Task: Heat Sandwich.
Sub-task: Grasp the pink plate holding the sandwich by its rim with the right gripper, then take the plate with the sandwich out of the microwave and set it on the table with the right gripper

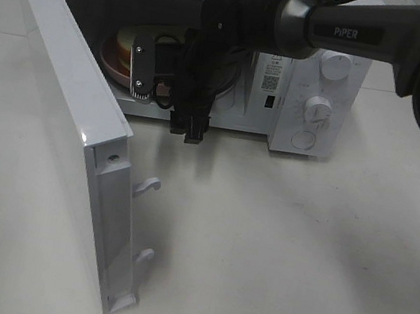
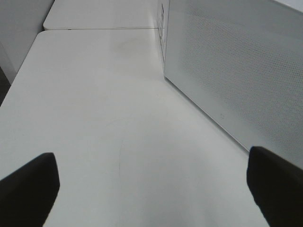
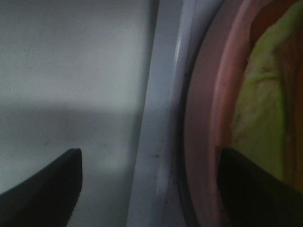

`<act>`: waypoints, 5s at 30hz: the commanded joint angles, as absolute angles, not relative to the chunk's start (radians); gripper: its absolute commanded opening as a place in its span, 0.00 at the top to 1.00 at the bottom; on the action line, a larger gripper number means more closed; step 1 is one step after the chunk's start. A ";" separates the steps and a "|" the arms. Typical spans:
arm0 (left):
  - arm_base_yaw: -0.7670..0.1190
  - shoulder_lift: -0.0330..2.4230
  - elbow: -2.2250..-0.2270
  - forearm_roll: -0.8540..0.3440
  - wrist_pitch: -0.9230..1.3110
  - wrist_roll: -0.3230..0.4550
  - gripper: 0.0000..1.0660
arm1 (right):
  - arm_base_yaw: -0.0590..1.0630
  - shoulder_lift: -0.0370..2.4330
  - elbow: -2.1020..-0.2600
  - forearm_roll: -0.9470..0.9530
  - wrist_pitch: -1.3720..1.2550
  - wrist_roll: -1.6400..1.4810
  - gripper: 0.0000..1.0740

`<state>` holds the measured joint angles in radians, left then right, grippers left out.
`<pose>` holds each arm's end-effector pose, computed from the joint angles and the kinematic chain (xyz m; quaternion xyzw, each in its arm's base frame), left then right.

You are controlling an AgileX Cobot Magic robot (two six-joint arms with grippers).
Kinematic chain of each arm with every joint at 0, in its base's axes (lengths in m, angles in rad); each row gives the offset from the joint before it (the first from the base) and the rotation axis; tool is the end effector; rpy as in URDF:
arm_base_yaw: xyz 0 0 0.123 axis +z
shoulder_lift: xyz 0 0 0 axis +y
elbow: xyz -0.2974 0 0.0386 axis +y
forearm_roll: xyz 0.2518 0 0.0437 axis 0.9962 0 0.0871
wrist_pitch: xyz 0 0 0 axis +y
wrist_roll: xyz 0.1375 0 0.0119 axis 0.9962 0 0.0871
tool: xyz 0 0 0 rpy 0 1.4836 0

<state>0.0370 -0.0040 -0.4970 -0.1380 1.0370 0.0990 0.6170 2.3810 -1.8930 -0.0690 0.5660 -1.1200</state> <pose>0.0266 -0.0154 0.2606 0.0281 0.8442 -0.0327 0.5342 0.4624 0.3218 0.1071 -0.7428 0.5994 -0.0995 0.2814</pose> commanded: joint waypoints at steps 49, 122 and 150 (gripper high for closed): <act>0.038 -0.027 -0.496 -0.137 1.037 0.094 0.03 | 0.619 2.336 -1.860 -0.044 0.579 -1.253 1.00; 0.038 -0.027 -0.496 -0.137 1.037 0.094 0.03 | 0.619 1.357 -0.809 0.156 0.414 -1.639 1.00; 0.038 -0.027 -0.496 -0.137 1.037 0.094 0.03 | 0.619 0.941 -0.582 -0.044 0.543 -1.376 1.00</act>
